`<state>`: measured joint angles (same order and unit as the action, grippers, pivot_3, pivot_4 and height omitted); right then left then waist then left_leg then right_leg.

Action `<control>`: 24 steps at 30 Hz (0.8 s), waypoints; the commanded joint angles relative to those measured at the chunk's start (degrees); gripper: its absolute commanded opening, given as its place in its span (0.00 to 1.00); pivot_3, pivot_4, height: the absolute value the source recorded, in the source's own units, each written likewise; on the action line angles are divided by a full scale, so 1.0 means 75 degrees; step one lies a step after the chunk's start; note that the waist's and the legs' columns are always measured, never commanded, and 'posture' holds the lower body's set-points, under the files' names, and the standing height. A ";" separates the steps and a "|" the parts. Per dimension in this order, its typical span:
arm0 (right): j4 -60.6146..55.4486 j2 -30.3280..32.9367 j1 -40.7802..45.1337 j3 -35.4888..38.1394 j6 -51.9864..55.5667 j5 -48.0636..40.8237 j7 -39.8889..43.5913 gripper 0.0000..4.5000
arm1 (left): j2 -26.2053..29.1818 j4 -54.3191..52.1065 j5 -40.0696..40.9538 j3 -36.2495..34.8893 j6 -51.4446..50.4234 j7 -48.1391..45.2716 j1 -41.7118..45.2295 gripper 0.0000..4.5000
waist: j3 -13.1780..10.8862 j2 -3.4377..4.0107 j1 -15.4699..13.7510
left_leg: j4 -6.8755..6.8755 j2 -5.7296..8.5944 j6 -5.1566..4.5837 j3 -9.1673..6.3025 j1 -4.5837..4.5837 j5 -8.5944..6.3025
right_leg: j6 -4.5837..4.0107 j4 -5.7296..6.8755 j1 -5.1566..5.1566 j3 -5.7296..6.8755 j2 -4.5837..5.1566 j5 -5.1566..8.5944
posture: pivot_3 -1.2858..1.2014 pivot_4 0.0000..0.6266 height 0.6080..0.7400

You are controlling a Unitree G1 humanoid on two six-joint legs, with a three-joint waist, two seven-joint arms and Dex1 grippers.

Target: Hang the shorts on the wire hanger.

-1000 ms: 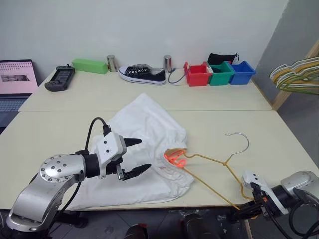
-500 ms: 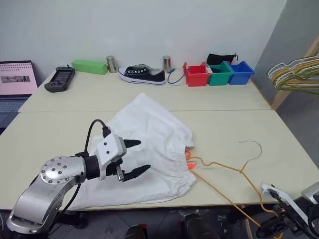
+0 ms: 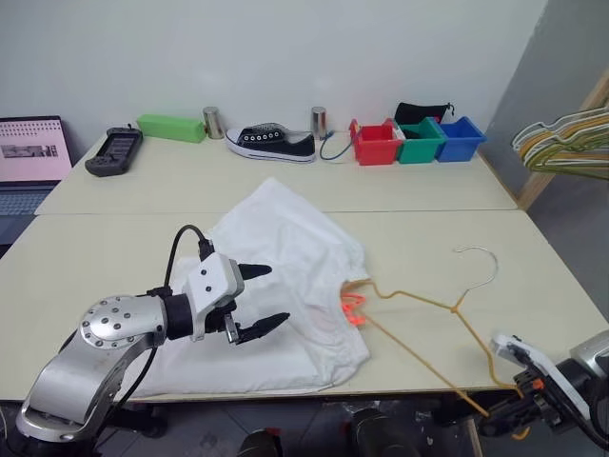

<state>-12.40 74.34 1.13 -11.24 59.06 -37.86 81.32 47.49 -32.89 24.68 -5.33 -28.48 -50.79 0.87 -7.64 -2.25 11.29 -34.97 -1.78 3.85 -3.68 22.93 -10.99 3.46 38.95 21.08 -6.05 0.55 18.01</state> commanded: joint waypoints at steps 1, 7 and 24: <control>0.0973 0.0071 0.0575 -0.0422 -0.0610 0.0775 0.0485 0.00 | 0.0043 0.0023 -0.0034 -0.0054 0.0181 -0.0048 0.0117 0.99 | 0.0003 0.0004 0.0001 | 0.0000 0.0000 0.0000 0.0003 0.0000 0.0000 | 0.0002 0.0002 0.0000 -0.0003 0.0000 -0.0002 | 0.44 0.09 1.00; 0.1507 -0.0043 0.1437 -0.0680 -0.0172 0.0787 0.1016 0.00 | 0.0045 0.0054 -0.0049 -0.0035 0.0254 -0.0050 0.0121 0.99 | 0.0015 0.0028 0.0023 | 0.0002 -0.0001 0.0000 0.0011 0.0008 0.0000 | 0.0044 0.0004 -0.0005 -0.0006 -0.0001 -0.0025 | 0.44 0.08 1.00; -0.0230 0.1344 0.0027 -0.0104 0.0594 -0.0833 0.1479 0.00 | 0.0091 -0.0128 -0.0073 -0.0122 0.0362 -0.0028 -0.0272 0.99 | 0.0044 0.0068 0.0001 | 0.0000 0.0000 0.0000 0.0021 0.0001 0.0000 | 0.0009 0.0004 0.0009 -0.0019 -0.0001 -0.0005 | 0.45 0.09 1.00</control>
<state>-13.21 82.75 2.01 -14.34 64.86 -42.37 88.10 47.59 -31.86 24.18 -4.88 -26.98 -50.88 -1.41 -7.32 -1.74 11.30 -34.97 -1.79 3.85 -3.51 22.93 -10.99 3.53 38.98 21.14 -6.20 0.54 17.98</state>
